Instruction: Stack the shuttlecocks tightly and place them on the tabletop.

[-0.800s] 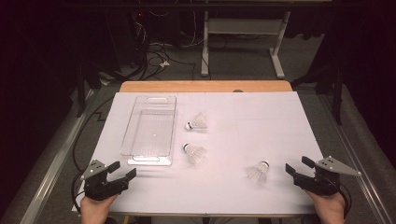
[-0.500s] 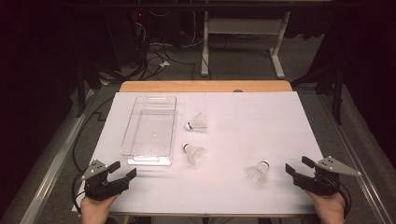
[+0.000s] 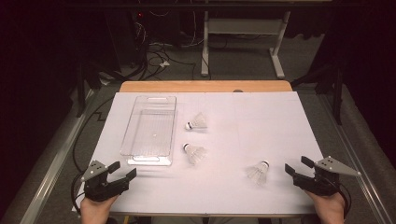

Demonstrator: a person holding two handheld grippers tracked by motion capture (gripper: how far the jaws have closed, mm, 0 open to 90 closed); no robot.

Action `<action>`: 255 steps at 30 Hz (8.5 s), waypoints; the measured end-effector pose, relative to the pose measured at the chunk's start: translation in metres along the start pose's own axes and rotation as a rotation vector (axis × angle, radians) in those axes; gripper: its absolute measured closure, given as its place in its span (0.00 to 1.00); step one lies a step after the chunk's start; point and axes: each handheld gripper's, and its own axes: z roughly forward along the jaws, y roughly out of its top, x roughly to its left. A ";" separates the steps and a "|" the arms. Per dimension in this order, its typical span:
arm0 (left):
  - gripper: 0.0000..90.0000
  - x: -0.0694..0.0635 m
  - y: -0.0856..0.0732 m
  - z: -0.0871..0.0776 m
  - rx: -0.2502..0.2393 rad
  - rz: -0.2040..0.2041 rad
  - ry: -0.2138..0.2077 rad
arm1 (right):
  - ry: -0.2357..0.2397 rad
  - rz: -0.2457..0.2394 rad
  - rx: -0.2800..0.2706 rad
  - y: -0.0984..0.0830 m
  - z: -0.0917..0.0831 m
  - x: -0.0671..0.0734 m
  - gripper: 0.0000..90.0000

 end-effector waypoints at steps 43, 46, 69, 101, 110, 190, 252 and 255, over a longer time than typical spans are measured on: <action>0.35 -0.050 0.016 0.026 0.059 0.085 -0.121 | 0.007 -0.004 -0.010 0.000 -0.002 0.001 0.32; 0.35 -0.056 0.016 0.030 0.070 0.099 -0.124 | 0.005 -0.002 -0.010 0.000 -0.002 0.001 0.33; 0.35 -0.088 0.024 0.057 0.130 0.160 -0.187 | 0.018 -0.015 0.010 0.000 0.000 0.003 0.33; 0.37 -0.103 0.046 0.077 0.128 0.131 -0.203 | 0.039 -0.007 0.035 -0.001 0.004 0.001 0.34; 0.37 -0.113 0.054 0.083 0.122 0.153 -0.209 | 0.044 -0.008 0.035 -0.001 0.004 0.001 0.34; 0.39 -0.121 0.146 0.165 0.237 0.157 -0.086 | 0.060 -0.008 0.034 -0.001 0.005 0.001 0.34; 0.45 -0.113 0.197 0.258 0.434 0.106 0.072 | 0.076 -0.009 0.039 -0.001 0.006 0.001 0.34; 0.47 -0.112 0.197 0.259 0.437 0.103 0.079 | 0.076 -0.010 0.039 -0.001 0.006 0.001 0.34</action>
